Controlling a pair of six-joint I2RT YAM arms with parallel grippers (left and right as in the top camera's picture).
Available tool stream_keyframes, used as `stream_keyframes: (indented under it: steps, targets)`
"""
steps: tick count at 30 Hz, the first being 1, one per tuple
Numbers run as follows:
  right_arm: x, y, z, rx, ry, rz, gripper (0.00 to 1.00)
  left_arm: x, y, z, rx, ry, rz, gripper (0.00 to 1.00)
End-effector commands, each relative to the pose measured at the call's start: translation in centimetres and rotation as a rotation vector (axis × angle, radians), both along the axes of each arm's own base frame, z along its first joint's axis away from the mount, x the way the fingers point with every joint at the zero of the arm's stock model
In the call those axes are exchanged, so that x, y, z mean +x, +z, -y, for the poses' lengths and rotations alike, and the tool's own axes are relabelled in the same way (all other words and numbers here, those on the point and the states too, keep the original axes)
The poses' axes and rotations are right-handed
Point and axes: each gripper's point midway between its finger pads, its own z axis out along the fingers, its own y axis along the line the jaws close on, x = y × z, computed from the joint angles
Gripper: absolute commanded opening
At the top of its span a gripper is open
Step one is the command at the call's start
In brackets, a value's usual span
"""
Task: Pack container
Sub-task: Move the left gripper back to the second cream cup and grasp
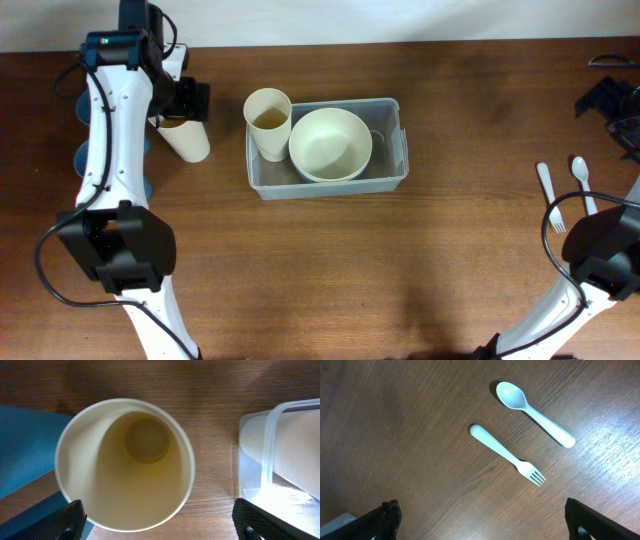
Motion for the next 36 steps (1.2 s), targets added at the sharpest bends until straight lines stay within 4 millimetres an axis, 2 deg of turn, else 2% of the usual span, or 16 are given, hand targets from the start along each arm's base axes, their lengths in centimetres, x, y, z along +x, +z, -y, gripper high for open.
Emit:
stream_keyframes:
  steps: [1,6,13,18,19,21,22,26,27,31,32,36]
  targets:
    - [0.0,-0.2,0.0,0.0,-0.007,-0.005,0.99,0.1,-0.2,0.9,-0.018,-0.051,0.002,0.95]
    - [0.0,-0.2,0.0,0.0,-0.007,-0.005,0.99,0.2,-1.0,0.9,-0.019,-0.051,-0.016,0.95]
    - [0.0,-0.2,0.0,0.0,-0.007,-0.005,0.99,0.3,-4.0,0.9,-0.022,-0.05,-0.087,0.95]
    - [0.0,-0.2,0.0,0.0,-0.007,-0.005,0.99,0.3,-6.2,1.1,-0.023,-0.061,-0.137,0.89]
    - [0.0,-0.2,0.0,0.0,-0.007,-0.005,0.99,0.3,-6.6,1.2,-0.024,-0.063,-0.146,0.84]
    - [0.0,-0.2,0.0,0.0,-0.007,-0.005,0.99,0.3,-7.0,1.4,-0.024,-0.067,-0.158,0.81]
    - [0.0,-0.2,0.0,0.0,-0.007,-0.005,0.99,0.3,-7.2,1.5,-0.024,-0.069,-0.162,0.75]
    - [0.0,-0.2,0.0,0.0,-0.007,-0.005,0.99,0.4,-7.1,1.7,-0.023,-0.072,-0.155,0.41]
    - [0.0,-0.2,0.0,0.0,-0.007,-0.005,0.99,0.5,-7.1,1.7,-0.023,-0.072,-0.152,0.35]
    - [0.0,-0.2,0.0,0.0,-0.007,-0.005,0.99,0.4,-7.1,1.7,-0.023,-0.072,-0.154,0.22]
    - [0.0,-0.2,0.0,0.0,-0.007,-0.005,0.99,0.4,-6.9,1.7,-0.023,-0.072,-0.156,0.15]
    - [0.0,-0.2,0.0,0.0,-0.007,-0.005,0.99,0.5,-5.4,1.7,-0.022,-0.072,-0.14,0.1]
